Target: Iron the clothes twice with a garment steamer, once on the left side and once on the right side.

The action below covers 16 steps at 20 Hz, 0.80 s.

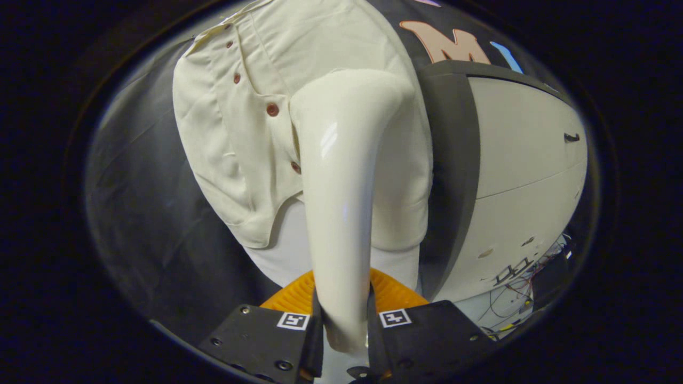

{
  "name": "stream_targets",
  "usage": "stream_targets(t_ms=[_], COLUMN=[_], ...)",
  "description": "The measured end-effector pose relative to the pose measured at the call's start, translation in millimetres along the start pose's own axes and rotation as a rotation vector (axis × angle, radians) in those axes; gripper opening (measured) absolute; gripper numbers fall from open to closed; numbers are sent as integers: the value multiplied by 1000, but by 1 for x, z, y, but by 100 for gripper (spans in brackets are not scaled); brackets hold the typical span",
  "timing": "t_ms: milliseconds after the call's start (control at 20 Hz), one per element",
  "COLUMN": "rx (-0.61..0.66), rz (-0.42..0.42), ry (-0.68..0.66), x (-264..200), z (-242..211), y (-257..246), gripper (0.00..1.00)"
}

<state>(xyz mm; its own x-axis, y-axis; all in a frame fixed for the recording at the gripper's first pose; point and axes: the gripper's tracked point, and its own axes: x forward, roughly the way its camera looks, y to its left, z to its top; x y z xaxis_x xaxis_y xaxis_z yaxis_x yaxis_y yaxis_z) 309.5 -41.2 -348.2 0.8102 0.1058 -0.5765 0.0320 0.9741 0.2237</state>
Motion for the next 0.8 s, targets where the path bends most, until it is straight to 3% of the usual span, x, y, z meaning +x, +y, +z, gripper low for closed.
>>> stream_targets(t_ms=[400,700,800], rx=[10,-31,-72], rz=[-36,-78,-88], ry=[-85,-239,-275], x=[-74,-192,-248], z=[12,41,27], y=[24,73,95], gripper=[33,33,33])
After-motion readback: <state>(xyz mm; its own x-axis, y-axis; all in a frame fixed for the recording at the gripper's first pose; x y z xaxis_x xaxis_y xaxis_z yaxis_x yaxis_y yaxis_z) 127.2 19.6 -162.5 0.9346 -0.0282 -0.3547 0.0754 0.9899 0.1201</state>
